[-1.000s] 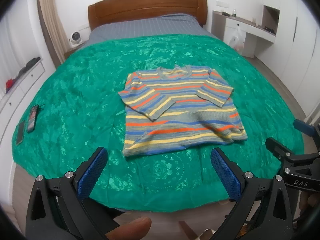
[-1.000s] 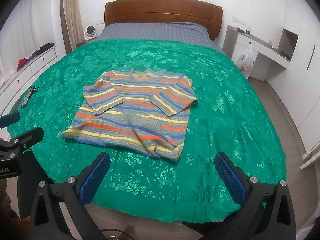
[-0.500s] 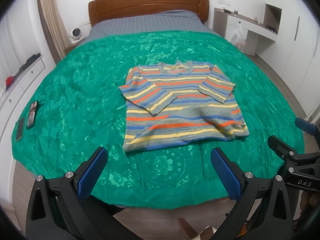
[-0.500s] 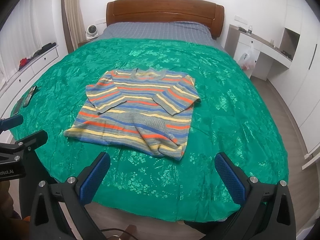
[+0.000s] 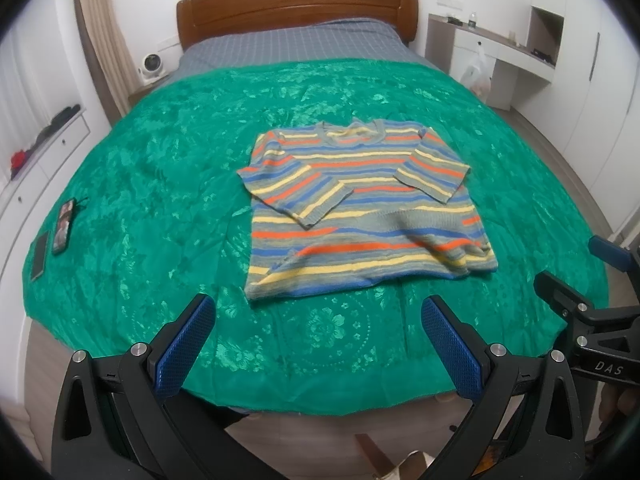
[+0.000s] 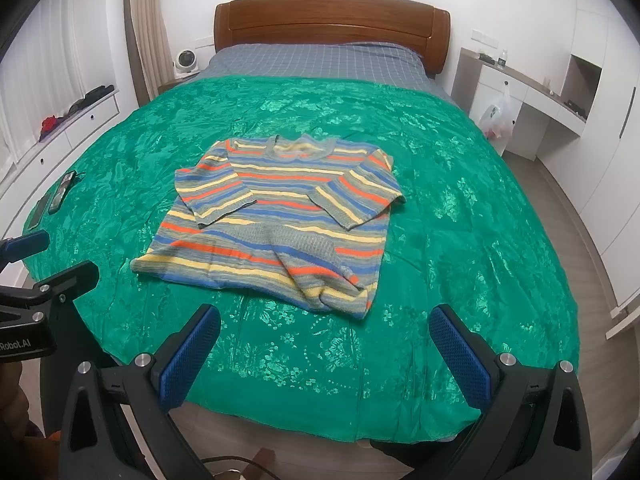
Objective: Fold small clothes
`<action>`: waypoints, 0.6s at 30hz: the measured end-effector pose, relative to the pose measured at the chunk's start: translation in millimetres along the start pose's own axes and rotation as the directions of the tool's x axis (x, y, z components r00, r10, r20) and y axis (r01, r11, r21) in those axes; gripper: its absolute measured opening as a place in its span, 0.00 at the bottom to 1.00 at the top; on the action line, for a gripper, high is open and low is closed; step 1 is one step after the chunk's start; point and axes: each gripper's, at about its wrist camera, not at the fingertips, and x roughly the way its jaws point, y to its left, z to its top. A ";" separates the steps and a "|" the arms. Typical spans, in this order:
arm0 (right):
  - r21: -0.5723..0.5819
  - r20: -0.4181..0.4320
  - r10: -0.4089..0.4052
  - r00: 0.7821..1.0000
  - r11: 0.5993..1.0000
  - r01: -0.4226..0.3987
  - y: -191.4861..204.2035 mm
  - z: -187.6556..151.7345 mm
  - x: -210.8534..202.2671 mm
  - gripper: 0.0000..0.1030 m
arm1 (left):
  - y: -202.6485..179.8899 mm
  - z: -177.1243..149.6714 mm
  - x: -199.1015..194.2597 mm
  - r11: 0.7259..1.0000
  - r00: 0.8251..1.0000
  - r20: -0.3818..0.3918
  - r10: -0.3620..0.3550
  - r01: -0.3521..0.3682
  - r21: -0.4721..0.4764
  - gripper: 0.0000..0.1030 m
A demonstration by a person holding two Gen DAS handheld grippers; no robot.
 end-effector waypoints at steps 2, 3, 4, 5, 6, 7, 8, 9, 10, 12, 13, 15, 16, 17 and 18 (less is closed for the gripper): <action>0.001 -0.002 0.001 1.000 1.000 -0.001 -0.1 -0.4 0.2 1.00 | -0.5 -0.1 0.3 1.000 1.000 -0.002 -0.001 0.001 0.001 1.00; 0.002 -0.005 0.003 1.000 1.000 -0.003 0.4 -0.6 0.2 1.00 | -0.9 -0.1 0.4 1.000 1.000 -0.003 -0.002 0.002 0.001 1.00; 0.003 -0.006 0.005 1.000 1.000 -0.005 -0.2 -1.0 0.6 1.00 | -1.3 -0.4 0.4 1.000 1.000 -0.004 -0.002 0.002 0.001 1.00; 0.003 -0.007 0.006 1.000 1.000 -0.006 -0.1 -1.0 0.7 1.00 | -1.4 -0.5 0.3 1.000 1.000 -0.004 -0.001 0.001 0.001 1.00; 0.003 -0.006 0.006 1.000 1.000 -0.006 -0.2 -1.2 0.6 1.00 | -1.8 -0.7 0.1 1.000 1.000 -0.003 -0.001 0.001 0.001 1.00; 0.003 -0.006 0.005 1.000 1.000 -0.005 -0.1 -1.1 0.5 1.00 | -1.3 -0.3 0.4 1.000 1.000 -0.003 -0.001 0.001 0.001 1.00; 0.003 -0.005 0.005 1.000 1.000 -0.005 0.0 -1.1 0.3 1.00 | -1.4 -0.4 0.6 1.000 1.000 -0.004 -0.002 0.002 0.000 1.00; 0.004 -0.004 0.005 1.000 1.000 -0.005 -0.4 -1.1 0.5 1.00 | -1.3 -0.3 0.4 1.000 1.000 -0.005 -0.003 0.003 0.000 1.00; 0.004 -0.004 0.005 1.000 1.000 -0.005 -0.6 -0.9 0.5 1.00 | -1.4 -0.4 0.3 1.000 1.000 -0.005 -0.003 0.003 0.000 1.00; 0.005 -0.004 0.005 1.000 1.000 -0.005 -0.5 -0.8 0.6 1.00 | -2.0 -0.4 -0.3 1.000 1.000 -0.005 -0.004 0.004 0.000 1.00; 0.006 -0.005 0.005 1.000 1.000 -0.005 -0.4 -0.9 0.6 1.00 | -1.3 0.0 0.1 1.000 1.000 -0.005 -0.004 0.004 0.001 1.00; 0.005 -0.005 0.006 1.000 1.000 -0.006 -0.5 -0.8 0.4 1.00 | -1.6 -0.1 0.1 1.000 1.000 -0.006 -0.005 0.005 0.000 1.00; 0.005 -0.006 0.006 1.000 1.000 -0.006 -0.6 -0.8 0.5 1.00 | -1.3 -0.2 0.4 1.000 1.000 -0.006 -0.006 0.006 0.000 1.00; 0.005 -0.005 0.007 1.000 1.000 -0.006 -0.9 -0.8 0.6 1.00 | -1.3 -0.2 0.4 1.000 1.000 -0.006 -0.006 0.006 0.000 1.00; 0.004 -0.005 0.007 1.000 1.000 -0.007 -0.5 -0.8 0.3 1.00 | -1.2 -0.2 0.5 1.000 1.000 -0.006 -0.005 0.005 0.000 1.00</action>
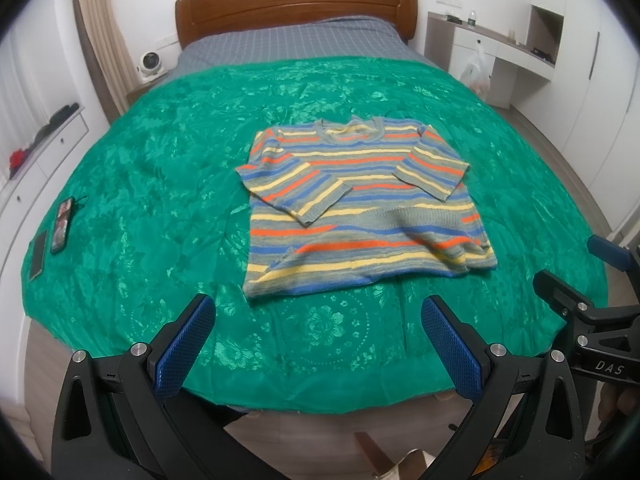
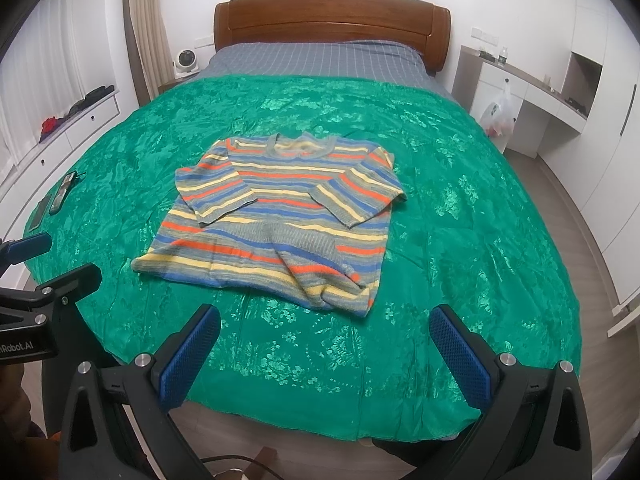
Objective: Fold small clothes
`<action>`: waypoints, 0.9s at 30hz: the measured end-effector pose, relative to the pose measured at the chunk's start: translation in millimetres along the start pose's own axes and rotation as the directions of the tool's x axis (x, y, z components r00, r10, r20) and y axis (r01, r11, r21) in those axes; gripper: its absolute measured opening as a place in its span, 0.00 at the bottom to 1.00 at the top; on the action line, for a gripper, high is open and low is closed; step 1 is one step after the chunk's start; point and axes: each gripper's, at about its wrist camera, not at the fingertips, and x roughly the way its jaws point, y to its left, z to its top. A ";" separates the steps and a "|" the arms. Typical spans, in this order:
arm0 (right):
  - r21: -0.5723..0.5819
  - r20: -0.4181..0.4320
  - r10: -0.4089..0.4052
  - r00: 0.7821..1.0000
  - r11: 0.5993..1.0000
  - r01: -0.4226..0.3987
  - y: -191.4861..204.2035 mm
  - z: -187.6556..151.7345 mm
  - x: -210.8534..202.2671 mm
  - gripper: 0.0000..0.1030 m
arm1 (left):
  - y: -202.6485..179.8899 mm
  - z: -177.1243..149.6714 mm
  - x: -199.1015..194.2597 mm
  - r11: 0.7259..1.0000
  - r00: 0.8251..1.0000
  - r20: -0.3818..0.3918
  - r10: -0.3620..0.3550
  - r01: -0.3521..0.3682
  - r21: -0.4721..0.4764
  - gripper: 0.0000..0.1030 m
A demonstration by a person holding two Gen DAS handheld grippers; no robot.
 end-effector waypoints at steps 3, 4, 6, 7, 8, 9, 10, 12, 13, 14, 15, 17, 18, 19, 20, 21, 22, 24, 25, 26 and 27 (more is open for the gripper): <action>-0.001 0.001 0.000 1.000 1.000 0.000 0.0 -0.5 0.6 1.00 | 0.2 -0.3 0.3 1.000 1.000 -0.001 -0.001 0.001 0.000 1.00; -0.001 0.000 0.001 1.000 1.000 -0.001 0.2 -0.8 0.8 1.00 | 0.2 -0.8 0.6 1.000 1.000 -0.002 -0.002 0.002 0.000 1.00; 0.001 -0.001 0.002 1.000 1.000 -0.002 0.6 -1.0 0.3 1.00 | -0.4 -1.3 0.6 1.000 1.000 -0.002 -0.002 0.002 0.001 1.00; 0.001 -0.001 0.001 1.000 1.000 -0.001 0.9 -1.2 0.3 1.00 | -0.2 -1.0 0.7 1.000 1.000 -0.002 -0.001 0.001 0.000 1.00; 0.001 -0.001 0.002 1.000 1.000 -0.002 0.6 -0.9 0.2 1.00 | -0.1 -1.1 0.6 1.000 1.000 -0.001 -0.002 0.002 0.000 1.00; 0.001 0.000 0.002 1.000 1.000 -0.002 0.6 -0.9 0.2 1.00 | -0.7 -1.4 0.7 1.000 1.000 -0.002 -0.003 0.003 -0.001 1.00; 0.001 0.001 0.002 1.000 1.000 -0.002 0.9 -1.3 0.0 1.00 | -0.2 -1.1 0.7 1.000 1.000 -0.002 -0.002 0.002 0.000 1.00; 0.001 0.000 0.002 1.000 1.000 -0.002 0.8 -1.2 0.2 1.00 | 0.0 -1.0 0.7 1.000 1.000 -0.002 -0.002 0.002 0.001 1.00; 0.002 -0.001 0.002 1.000 1.000 -0.002 1.0 -1.6 0.3 1.00 | -0.1 -1.0 0.7 1.000 1.000 -0.002 -0.003 0.003 0.001 1.00; 0.002 -0.001 0.003 1.000 1.000 -0.003 0.9 -1.2 0.2 1.00 | 0.0 -0.9 0.7 1.000 1.000 -0.003 -0.002 0.002 0.000 1.00; 0.001 -0.002 0.003 1.000 1.000 -0.003 1.4 -1.8 0.1 1.00 | -0.4 -1.4 1.0 1.000 1.000 -0.004 -0.002 0.002 0.001 1.00; 0.002 -0.004 0.003 1.000 1.000 -0.003 1.9 -2.8 -0.1 1.00 | -1.1 -2.5 1.6 1.000 1.000 -0.006 -0.003 0.003 0.001 1.00; 0.001 -0.004 0.004 1.000 1.000 -0.004 1.3 -2.8 0.2 1.00 | -1.3 -2.8 1.9 1.000 1.000 -0.007 -0.004 0.004 0.000 1.00; 0.001 -0.004 0.004 1.000 1.000 -0.004 1.8 -3.4 -0.1 1.00 | -1.4 -2.9 1.9 1.000 1.000 -0.007 -0.004 0.004 0.001 1.00; 0.001 -0.004 0.003 1.000 1.000 -0.003 1.5 -3.0 0.4 1.00 | -1.3 -2.8 1.9 1.000 1.000 -0.005 -0.006 0.006 0.001 1.00; 0.002 -0.004 0.004 1.000 1.000 -0.004 1.5 -3.1 0.4 1.00 | -1.3 -2.7 1.9 1.000 1.000 -0.005 -0.006 0.006 0.002 1.00; 0.001 -0.004 0.004 1.000 1.000 -0.004 1.6 -3.2 0.2 1.00 | -2.0 -3.3 1.8 1.000 1.000 -0.004 -0.006 0.006 0.002 1.00; 0.001 -0.002 0.003 1.000 1.000 -0.003 2.0 -3.6 -0.1 1.00 | -1.0 -2.5 1.9 1.000 1.000 -0.004 -0.006 0.006 0.002 1.00; 0.001 -0.003 0.003 1.000 1.000 -0.003 1.6 -3.1 0.2 1.00 | -1.2 -3.0 2.4 1.000 1.000 -0.003 -0.007 0.007 0.002 1.00; 0.002 -0.003 0.003 1.000 1.000 -0.003 1.8 -3.3 0.2 1.00 | -1.1 -2.8 2.3 1.000 1.000 -0.004 -0.007 0.007 0.001 1.00; 0.002 -0.004 0.004 1.000 1.000 -0.004 1.9 -3.4 0.3 1.00 | -1.1 -2.8 2.3 1.000 1.000 -0.005 -0.007 0.007 0.001 1.00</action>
